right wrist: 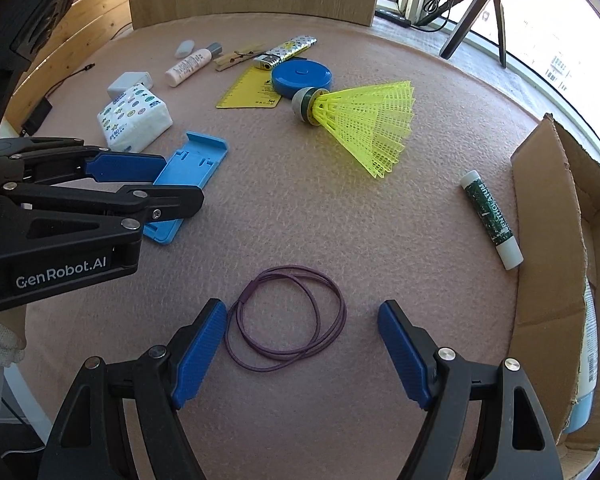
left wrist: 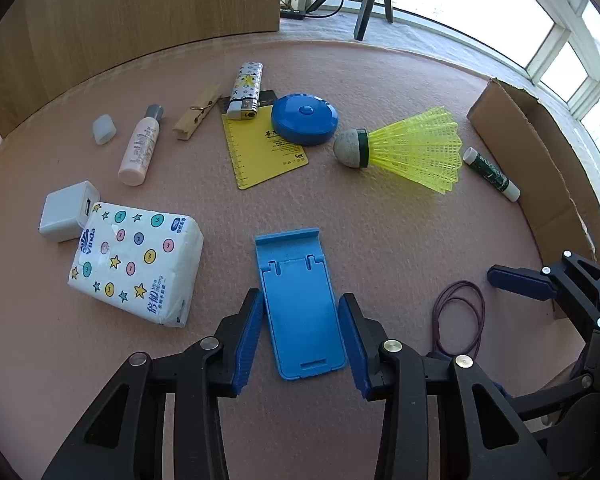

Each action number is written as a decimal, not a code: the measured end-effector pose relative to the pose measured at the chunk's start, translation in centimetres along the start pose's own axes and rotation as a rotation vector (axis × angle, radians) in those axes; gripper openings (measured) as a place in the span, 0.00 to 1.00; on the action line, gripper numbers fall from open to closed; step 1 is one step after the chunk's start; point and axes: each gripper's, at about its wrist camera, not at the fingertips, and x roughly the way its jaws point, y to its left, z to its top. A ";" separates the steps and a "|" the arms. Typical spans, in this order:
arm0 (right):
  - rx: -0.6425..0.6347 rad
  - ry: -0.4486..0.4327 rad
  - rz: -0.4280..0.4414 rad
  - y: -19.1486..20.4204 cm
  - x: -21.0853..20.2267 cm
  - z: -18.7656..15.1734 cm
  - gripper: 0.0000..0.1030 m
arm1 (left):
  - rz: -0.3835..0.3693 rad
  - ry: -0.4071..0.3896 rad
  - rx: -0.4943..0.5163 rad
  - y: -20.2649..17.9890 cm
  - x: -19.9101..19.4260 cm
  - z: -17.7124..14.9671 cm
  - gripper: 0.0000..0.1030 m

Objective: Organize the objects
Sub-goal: 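Grasp the blue phone stand with the left gripper while the right gripper grasps the purple rubber band, then carry the phone stand and rubber band into the box and release both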

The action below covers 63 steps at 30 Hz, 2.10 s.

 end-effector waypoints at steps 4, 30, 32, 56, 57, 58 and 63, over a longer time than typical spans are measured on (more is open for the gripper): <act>-0.021 0.000 0.012 0.0 -0.3 0.0 0.51 | -0.007 0.000 -0.002 0.1 -0.3 -0.2 0.39; 0.123 -0.132 0.067 -4.2 -6.2 -1.4 0.02 | -0.089 -0.047 -0.017 -0.5 -3.7 -1.3 0.39; 0.140 -0.152 0.069 -4.9 -7.2 -1.6 0.02 | -0.100 -0.060 -0.003 -1.2 -4.3 -0.9 0.39; 0.372 -0.274 -0.091 -18.1 -15.6 -7.2 0.02 | -0.247 -0.159 0.252 -16.7 -5.8 7.5 0.39; 0.379 -0.271 -0.094 -18.5 -15.5 -7.5 0.02 | -0.252 -0.156 0.259 -17.4 -5.5 7.9 0.39; 0.386 -0.268 -0.098 -18.9 -15.5 -7.8 0.02 | -0.255 -0.153 0.266 -18.1 -5.2 8.4 0.39; 0.412 -0.250 -0.106 -20.9 -14.7 -8.5 0.02 | -0.263 -0.137 0.286 -21.2 -3.2 10.3 0.39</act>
